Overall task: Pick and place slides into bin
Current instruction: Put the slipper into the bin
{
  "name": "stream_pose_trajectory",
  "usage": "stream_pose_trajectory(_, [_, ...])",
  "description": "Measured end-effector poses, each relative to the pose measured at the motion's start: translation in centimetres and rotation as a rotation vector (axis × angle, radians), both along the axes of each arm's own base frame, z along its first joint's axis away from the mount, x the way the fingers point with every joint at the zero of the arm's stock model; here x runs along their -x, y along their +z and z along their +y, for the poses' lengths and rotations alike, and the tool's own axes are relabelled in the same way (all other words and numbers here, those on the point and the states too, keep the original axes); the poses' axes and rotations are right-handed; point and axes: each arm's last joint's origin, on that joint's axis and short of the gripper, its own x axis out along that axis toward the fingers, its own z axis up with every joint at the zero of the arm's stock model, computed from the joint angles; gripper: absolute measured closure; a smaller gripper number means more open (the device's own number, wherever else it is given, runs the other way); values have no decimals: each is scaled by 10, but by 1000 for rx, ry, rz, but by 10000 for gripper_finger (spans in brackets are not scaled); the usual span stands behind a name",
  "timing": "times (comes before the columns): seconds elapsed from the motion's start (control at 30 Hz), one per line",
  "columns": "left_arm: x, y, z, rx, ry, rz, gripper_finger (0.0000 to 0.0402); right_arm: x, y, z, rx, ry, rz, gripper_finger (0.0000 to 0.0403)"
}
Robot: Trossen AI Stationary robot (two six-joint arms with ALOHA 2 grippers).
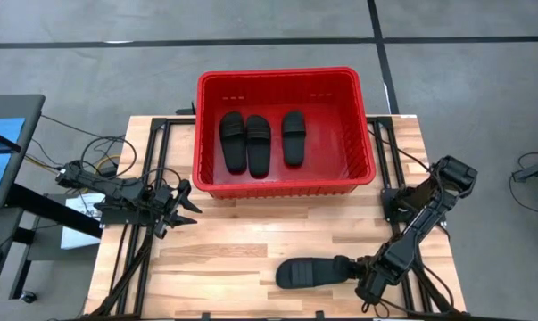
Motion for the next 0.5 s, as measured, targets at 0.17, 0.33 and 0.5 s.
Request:
stream_pose_trajectory(0.17, [0, 0, 0, 0, 0, 0, 253, -3, 0, -1, -13, -12, 1, 332])
stream_pose_trajectory(0.33, [0, 0, 0, 0, 0, 0, 253, -9, -7, -1, -75, -21, 20, 332])
stream_pose_trajectory(0.5, [0, 0, 0, 0, 0, 0, 253, -15, -26, 2, -54, -32, 57, 332])
